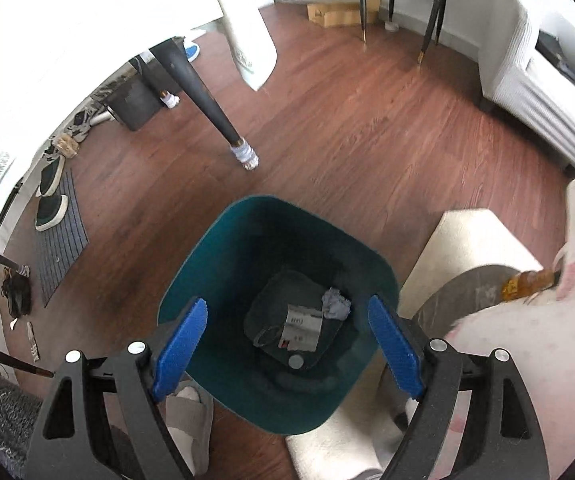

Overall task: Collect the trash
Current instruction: 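Move both open tools back toward the table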

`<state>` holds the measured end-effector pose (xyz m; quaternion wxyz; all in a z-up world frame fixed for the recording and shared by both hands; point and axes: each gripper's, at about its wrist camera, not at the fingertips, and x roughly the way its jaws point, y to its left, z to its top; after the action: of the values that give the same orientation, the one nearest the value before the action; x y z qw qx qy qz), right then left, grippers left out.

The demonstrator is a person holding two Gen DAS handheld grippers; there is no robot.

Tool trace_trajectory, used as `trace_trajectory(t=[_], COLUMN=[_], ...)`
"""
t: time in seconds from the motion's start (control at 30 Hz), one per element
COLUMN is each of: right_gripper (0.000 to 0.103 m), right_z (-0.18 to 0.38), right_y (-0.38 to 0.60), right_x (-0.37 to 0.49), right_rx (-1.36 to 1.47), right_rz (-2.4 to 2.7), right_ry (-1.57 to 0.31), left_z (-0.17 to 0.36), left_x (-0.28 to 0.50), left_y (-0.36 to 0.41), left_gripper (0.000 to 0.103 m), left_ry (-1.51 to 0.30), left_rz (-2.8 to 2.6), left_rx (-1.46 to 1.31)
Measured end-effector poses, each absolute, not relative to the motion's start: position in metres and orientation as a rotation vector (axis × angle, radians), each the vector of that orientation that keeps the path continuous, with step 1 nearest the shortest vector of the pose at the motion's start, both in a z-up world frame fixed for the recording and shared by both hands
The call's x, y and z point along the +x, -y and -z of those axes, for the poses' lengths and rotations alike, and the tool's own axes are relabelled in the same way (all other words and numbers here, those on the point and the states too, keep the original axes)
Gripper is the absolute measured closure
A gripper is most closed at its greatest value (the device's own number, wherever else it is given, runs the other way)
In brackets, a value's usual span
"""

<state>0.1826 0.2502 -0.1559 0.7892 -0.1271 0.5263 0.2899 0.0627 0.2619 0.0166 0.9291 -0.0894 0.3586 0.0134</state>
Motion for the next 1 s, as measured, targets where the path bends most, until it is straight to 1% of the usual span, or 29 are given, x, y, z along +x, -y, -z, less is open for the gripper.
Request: trace_trajectory(t=[0.1,0.17,0.27,0.3,0.33,0.4,0.6,0.83,1.0], right_gripper=[0.019,0.019,0.021,0.024,0.025,0.025,0.025,0.025,0.025], right_z=[0.136,0.121,0.102,0.096,0.090,0.075,0.044,0.032,0.027], right_y=[-0.241,-0.236,-0.227,-0.223,-0.219,-0.210,-0.173,-0.123,-0.080], right_x=[0.177,0.172,0.165,0.164,0.163,0.161,0.156,0.160,0.159], right_rx=[-0.257,-0.262,-0.275,-0.274,-0.269,-0.256,-0.222,-0.167,-0.152], right_rz=[-0.653,-0.667,-0.669,-0.669,-0.670,-0.667,-0.622,-0.517,-0.452], right_ry=[-1.074,-1.022,-0.957,-0.944,-0.928,-0.887,-0.806,-0.793,-0.781], left_z=[-0.025,-0.030,-0.037,-0.038,-0.040,-0.041,-0.047,-0.050,-0.048], left_x=[0.066,0.068,0.071,0.071,0.073,0.075,0.082,0.091,0.102], left_y=[-0.254,-0.249,-0.240,-0.238,-0.234,-0.228,-0.208,-0.183,-0.147], left_gripper=[0.064,0.055,0.049,0.048,0.046,0.045,0.037,0.028,0.026], left_ry=[-0.715,-0.699,-0.681,-0.675,-0.670,-0.664,-0.638,-0.629,-0.645], left_rz=[-0.024,-0.021,-0.006,-0.003,-0.002,0.004,0.047,0.093,0.143], left_rx=[-0.186,-0.179,-0.183,-0.179,-0.170,-0.163,-0.164,-0.197,-0.189])
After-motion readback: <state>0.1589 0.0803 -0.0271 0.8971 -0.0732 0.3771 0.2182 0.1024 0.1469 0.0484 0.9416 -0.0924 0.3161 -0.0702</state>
